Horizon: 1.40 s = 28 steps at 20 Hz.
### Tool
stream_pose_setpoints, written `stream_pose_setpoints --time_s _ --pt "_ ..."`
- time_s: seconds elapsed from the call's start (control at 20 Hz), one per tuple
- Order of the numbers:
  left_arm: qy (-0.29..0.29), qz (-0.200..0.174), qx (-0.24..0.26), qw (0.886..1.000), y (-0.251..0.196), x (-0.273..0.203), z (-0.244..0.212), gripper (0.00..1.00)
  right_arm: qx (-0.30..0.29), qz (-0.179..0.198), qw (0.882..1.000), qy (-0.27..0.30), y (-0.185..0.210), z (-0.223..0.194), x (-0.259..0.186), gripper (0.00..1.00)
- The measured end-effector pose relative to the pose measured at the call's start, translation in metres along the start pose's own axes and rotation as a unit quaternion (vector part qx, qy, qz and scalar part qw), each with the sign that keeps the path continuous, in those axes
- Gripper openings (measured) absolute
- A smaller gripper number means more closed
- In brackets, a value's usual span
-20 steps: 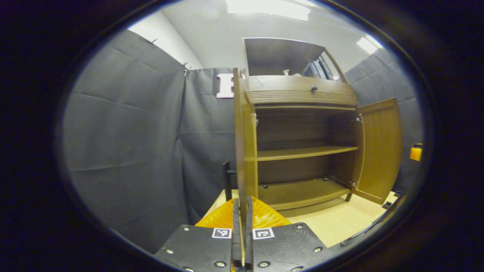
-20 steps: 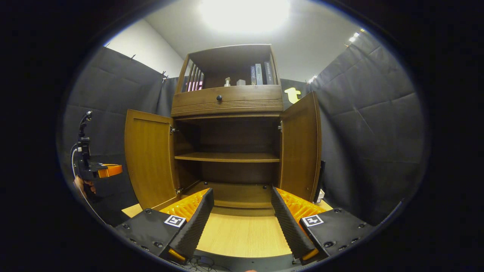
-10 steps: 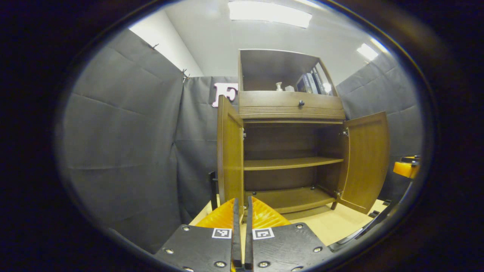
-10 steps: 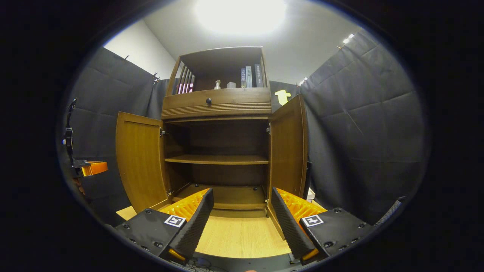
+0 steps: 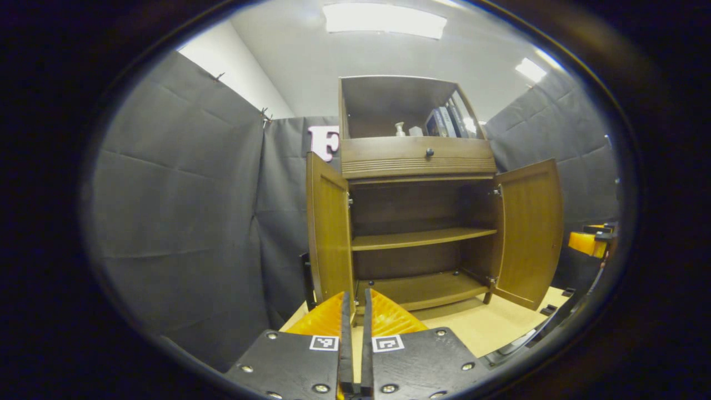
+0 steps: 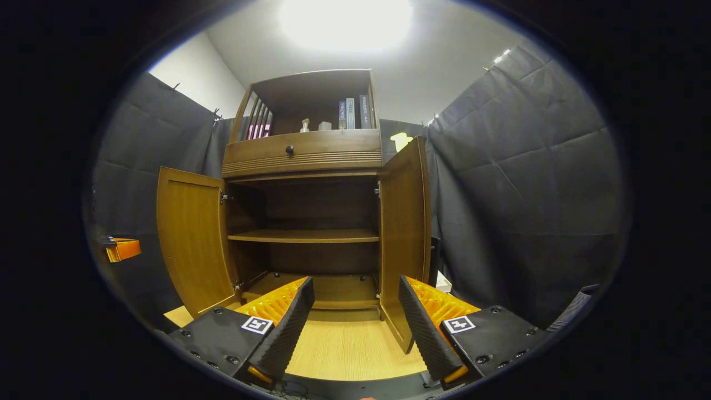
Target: Open the right door of the double-door shoe cabinet with the right hand, and open the left door with the left hand.
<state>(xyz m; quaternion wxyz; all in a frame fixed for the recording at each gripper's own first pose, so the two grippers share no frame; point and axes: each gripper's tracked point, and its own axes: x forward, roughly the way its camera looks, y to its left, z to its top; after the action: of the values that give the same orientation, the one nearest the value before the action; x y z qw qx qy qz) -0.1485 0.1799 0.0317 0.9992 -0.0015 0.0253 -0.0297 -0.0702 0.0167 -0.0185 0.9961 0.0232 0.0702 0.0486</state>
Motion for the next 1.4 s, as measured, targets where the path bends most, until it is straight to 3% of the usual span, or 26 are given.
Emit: stream_pose_setpoints --time_s 0.2,0.4,0.45,0.55,0.7,0.75,0.9,1.4 --pt "-0.004 0.001 -0.003 1.000 -0.002 -0.005 0.004 0.20 -0.002 -0.002 1.000 -0.001 -0.003 0.002 -0.001 0.92" --pt "-0.012 0.004 -0.002 1.000 -0.001 -0.005 0.007 0.34 -0.002 -0.003 1.000 0.000 -0.004 0.001 -0.002 0.99" --pt "-0.014 0.000 -0.002 1.000 -0.003 -0.006 0.010 0.54 -0.002 -0.004 1.000 -0.001 -0.004 0.002 -0.002 0.92" --pt "-0.020 0.001 0.000 1.000 -0.002 -0.006 0.013 0.94 -0.001 -0.005 1.000 -0.002 -0.005 0.003 -0.002 0.96" --pt "-0.029 0.005 0.003 1.000 -0.001 -0.006 0.016 0.94 -0.001 -0.005 1.000 -0.004 -0.004 0.005 -0.003 0.92" --pt "-0.030 0.005 0.001 1.000 -0.001 -0.006 0.016 0.94 -0.001 -0.005 1.000 -0.004 -0.004 0.004 -0.004 0.96" --pt "-0.032 0.011 -0.002 0.999 0.003 -0.008 0.016 0.94 -0.001 -0.006 1.000 -0.005 -0.005 0.005 -0.006 0.92" --pt "-0.039 0.027 -0.005 0.999 0.008 -0.012 0.022 0.94 -0.003 -0.008 1.000 -0.010 -0.006 0.011 -0.005 0.95"
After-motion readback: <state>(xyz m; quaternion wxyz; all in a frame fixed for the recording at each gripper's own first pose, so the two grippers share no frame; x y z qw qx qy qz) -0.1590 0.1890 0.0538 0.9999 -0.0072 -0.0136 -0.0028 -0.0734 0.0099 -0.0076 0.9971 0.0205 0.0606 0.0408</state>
